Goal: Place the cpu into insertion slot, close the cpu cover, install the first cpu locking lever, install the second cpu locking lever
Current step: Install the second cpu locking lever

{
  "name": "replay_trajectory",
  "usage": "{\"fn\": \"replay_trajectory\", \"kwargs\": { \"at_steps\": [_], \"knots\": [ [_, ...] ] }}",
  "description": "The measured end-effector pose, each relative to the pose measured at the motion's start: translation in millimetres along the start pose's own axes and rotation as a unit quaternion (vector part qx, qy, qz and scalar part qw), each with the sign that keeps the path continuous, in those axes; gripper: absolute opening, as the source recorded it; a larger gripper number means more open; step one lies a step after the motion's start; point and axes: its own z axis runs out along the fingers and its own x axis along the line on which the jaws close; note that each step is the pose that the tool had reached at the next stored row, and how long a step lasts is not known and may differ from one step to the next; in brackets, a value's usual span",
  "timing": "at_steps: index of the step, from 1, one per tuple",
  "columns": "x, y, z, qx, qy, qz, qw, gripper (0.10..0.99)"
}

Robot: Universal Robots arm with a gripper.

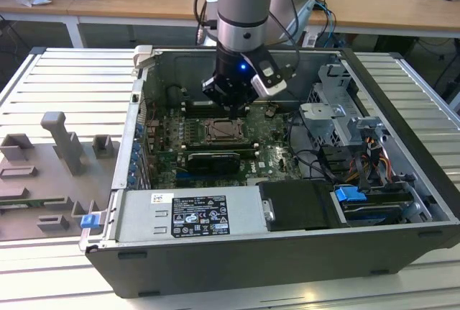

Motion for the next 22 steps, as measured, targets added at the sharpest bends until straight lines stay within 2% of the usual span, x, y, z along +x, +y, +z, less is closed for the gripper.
{"fn": "replay_trajectory", "kwargs": {
  "at_steps": [9,22],
  "knots": [
    [0.8,-10.9,-0.9,-0.0002,0.0002,0.000,1.0000,0.106],
    [1.5,-12.7,-0.1,-0.0003,0.0007,0.000,1.0000,0.106]
  ]
}}
